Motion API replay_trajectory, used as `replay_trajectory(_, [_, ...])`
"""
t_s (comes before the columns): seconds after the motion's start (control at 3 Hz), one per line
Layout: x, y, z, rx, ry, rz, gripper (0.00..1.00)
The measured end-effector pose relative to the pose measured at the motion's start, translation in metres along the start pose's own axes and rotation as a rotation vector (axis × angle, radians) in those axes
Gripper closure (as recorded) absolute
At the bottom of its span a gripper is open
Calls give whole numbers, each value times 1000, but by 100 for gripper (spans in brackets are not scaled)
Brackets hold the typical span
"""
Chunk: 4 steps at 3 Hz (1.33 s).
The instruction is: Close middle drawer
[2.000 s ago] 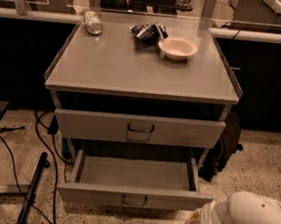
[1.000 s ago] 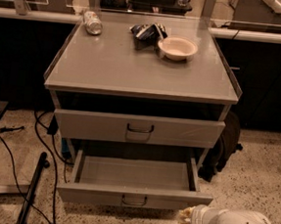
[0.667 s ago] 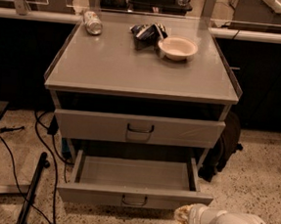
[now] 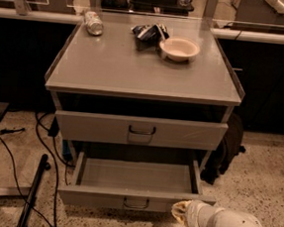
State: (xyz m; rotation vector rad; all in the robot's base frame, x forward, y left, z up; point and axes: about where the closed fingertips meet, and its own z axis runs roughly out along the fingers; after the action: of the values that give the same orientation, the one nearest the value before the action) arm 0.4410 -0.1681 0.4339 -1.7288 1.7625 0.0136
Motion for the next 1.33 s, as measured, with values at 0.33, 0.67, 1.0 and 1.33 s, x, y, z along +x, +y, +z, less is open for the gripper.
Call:
replay_trajectory(0.33, [5,-9,15,9,-14,9,100])
replay_trajectory(0.67, [11,-21,33,16,-34,15,100])
replay_trajectory(1.0, [17,-35,51,15,-59,22,100])
replay_trajectory(1.33, [21,-54,68,13,-94,29,100])
